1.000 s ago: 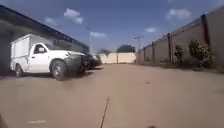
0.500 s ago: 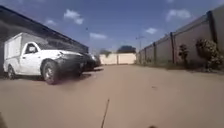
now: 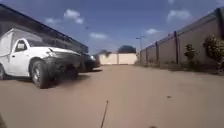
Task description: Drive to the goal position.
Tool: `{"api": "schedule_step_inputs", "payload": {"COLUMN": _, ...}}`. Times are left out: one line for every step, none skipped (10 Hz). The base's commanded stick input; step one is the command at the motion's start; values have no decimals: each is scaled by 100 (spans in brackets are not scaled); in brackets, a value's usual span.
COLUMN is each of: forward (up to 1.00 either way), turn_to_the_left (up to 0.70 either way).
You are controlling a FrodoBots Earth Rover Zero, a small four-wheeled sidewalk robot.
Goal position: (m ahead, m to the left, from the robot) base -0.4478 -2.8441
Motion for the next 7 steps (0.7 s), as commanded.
{"api": "schedule_step_inputs", "payload": {"forward": 100, "turn_to_the_left": 0}}
{"api": "schedule_step_inputs", "payload": {"forward": 100, "turn_to_the_left": 0}}
{"api": "schedule_step_inputs", "payload": {"forward": 100, "turn_to_the_left": 0}}
{"api": "schedule_step_inputs", "payload": {"forward": 100, "turn_to_the_left": 0}}
{"api": "schedule_step_inputs", "payload": {"forward": 100, "turn_to_the_left": 0}}
{"api": "schedule_step_inputs", "payload": {"forward": 100, "turn_to_the_left": 0}}
{"api": "schedule_step_inputs", "payload": {"forward": 100, "turn_to_the_left": 0}}
